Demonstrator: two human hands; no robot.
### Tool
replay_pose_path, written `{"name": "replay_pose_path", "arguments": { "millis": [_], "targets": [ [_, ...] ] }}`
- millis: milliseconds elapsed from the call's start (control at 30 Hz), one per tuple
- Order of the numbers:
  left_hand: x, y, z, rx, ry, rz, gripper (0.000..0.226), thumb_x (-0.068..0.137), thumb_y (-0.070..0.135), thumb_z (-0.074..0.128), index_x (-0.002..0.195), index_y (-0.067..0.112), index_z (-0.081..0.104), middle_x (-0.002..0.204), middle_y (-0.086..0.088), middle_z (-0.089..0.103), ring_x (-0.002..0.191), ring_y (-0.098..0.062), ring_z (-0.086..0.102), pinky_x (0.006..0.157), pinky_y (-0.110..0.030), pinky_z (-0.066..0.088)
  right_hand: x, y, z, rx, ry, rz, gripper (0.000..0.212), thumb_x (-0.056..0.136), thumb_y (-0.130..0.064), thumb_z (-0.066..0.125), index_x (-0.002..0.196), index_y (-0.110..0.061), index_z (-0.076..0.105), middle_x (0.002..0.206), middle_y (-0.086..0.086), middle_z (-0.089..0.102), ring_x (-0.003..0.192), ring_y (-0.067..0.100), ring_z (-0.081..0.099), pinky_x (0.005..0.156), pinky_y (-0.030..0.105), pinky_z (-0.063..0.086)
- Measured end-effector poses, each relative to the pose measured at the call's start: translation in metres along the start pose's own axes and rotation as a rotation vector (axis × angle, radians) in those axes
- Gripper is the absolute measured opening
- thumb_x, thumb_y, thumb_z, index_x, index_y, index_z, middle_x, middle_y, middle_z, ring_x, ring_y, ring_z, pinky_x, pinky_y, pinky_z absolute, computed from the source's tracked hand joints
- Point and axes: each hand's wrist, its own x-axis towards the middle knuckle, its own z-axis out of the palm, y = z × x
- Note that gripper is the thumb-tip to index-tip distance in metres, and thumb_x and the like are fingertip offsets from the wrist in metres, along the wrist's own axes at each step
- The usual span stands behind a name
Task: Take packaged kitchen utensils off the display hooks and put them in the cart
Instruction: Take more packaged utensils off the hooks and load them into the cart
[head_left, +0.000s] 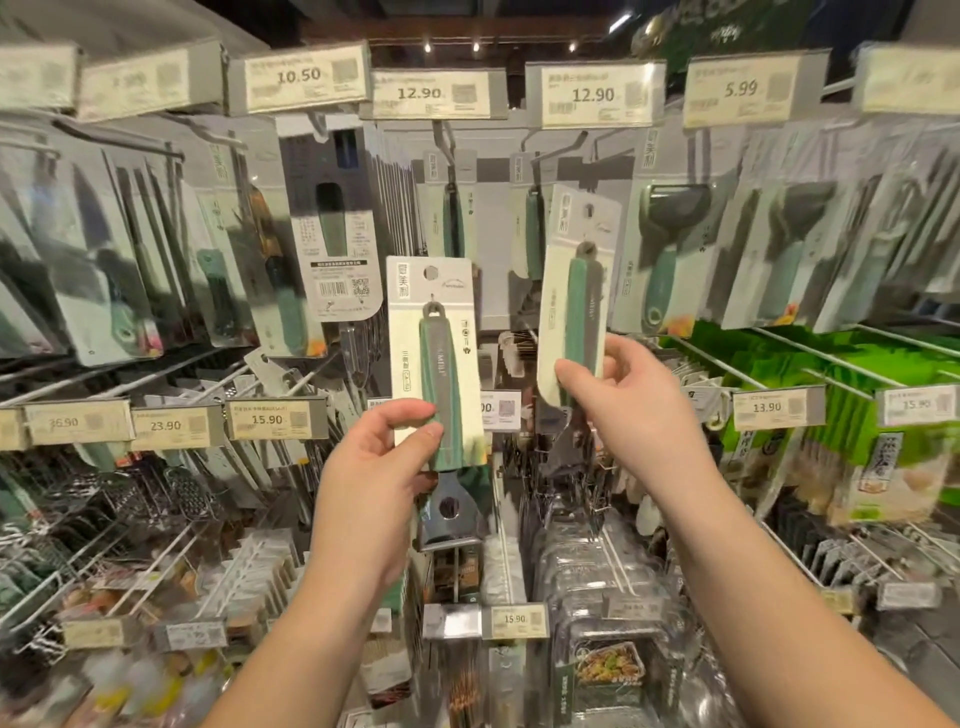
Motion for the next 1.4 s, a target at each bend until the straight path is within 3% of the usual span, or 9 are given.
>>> {"name": "replay_pose_path", "arguments": {
  "millis": [167,333,633,867,1000,1067,1200,1300,1400],
  "targets": [
    [-0.002,0.005,0.001,-0.029,-0.018,-0.005,0.024,0.091,0.012,0.068,0.079,0.033,0.072,0.08,0.017,0.068,0.087,-0.012,0.063,0.074,-0.03,0.046,0.029,-0.004,-0.004,-0.132,0.086,-0.077,0.044,0.089,-0.046,0.064,0.126,-0.022,0.06,0.099,-0.013,0.072,0.078,0.003,0.067,0.067,0.03,0.058],
    [-0.002,0.009,0.002,-0.051,-0.031,-0.002,0.02,0.091,0.009,0.067,0.084,0.027,0.071,0.085,0.009,0.067,0.085,-0.014,0.062,0.073,-0.031,0.048,0.051,-0.013,-0.004,-0.222,0.164,-0.131,0.068,0.087,-0.052,0.059,0.143,-0.015,0.05,0.117,-0.002,0.07,0.088,0.013,0.067,0.075,0.034,0.058],
    [0.001,0.013,0.0,-0.026,-0.057,-0.005,0.021,0.091,0.011,0.068,0.082,0.03,0.071,0.094,0.0,0.071,0.087,-0.018,0.065,0.074,-0.031,0.049,0.086,-0.018,0.002,-0.327,0.156,-0.147,0.034,0.088,-0.044,0.06,0.108,-0.015,0.057,0.088,-0.004,0.064,0.077,0.017,0.062,0.063,0.036,0.055],
    [0.004,0.015,-0.007,-0.022,-0.029,0.0,0.031,0.091,0.011,0.068,0.074,0.036,0.072,0.089,0.001,0.069,0.083,-0.017,0.063,0.069,-0.029,0.049,0.123,-0.008,0.021,-0.412,0.14,-0.082,0.039,0.091,-0.039,0.058,0.112,-0.006,0.053,0.087,0.002,0.055,0.08,0.022,0.054,0.055,0.031,0.041],
    [0.003,0.019,-0.012,-0.028,-0.019,0.0,0.031,0.09,0.01,0.068,0.073,0.035,0.072,0.09,0.0,0.069,0.082,-0.015,0.062,0.068,-0.029,0.048,0.157,-0.004,0.034,-0.385,0.124,-0.02,0.032,0.089,-0.035,0.061,0.095,-0.004,0.056,0.075,0.002,0.057,0.067,0.021,0.057,0.049,0.028,0.042],
    [0.003,0.021,-0.015,-0.014,-0.015,0.009,0.029,0.09,0.012,0.069,0.074,0.036,0.071,0.092,0.0,0.07,0.085,-0.016,0.063,0.071,-0.03,0.048,0.176,-0.004,0.041,-0.407,0.096,0.021,0.039,0.089,-0.037,0.063,0.108,-0.003,0.059,0.089,0.007,0.065,0.075,0.023,0.065,0.055,0.033,0.054],
    [0.002,0.025,-0.019,0.007,-0.009,0.033,0.028,0.091,0.014,0.069,0.075,0.037,0.071,0.093,0.001,0.071,0.087,-0.016,0.063,0.074,-0.032,0.047,0.208,-0.006,0.053,-0.408,0.055,0.14,0.074,0.092,-0.036,0.064,0.147,-0.003,0.027,0.119,0.015,0.059,0.095,0.03,0.067,0.072,0.039,0.056],
    [0.0,0.028,-0.02,0.021,-0.01,0.052,0.026,0.09,0.016,0.069,0.077,0.038,0.071,0.093,0.003,0.072,0.085,-0.014,0.063,0.074,-0.032,0.045,0.227,-0.004,0.063,-0.402,0.037,0.164,0.07,0.094,-0.033,0.062,0.149,-0.007,0.027,0.14,0.015,0.05,0.113,0.031,0.06,0.083,0.037,0.052],
    [-0.001,0.03,-0.021,0.026,-0.006,0.061,0.028,0.09,0.015,0.069,0.075,0.039,0.071,0.078,0.01,0.067,0.074,-0.008,0.06,0.071,-0.029,0.045,0.248,0.003,0.075,-0.357,0.092,0.166,0.056,0.088,-0.034,0.065,0.133,-0.006,0.045,0.122,0.009,0.051,0.1,0.026,0.055,0.071,0.032,0.048]
  ]
}}
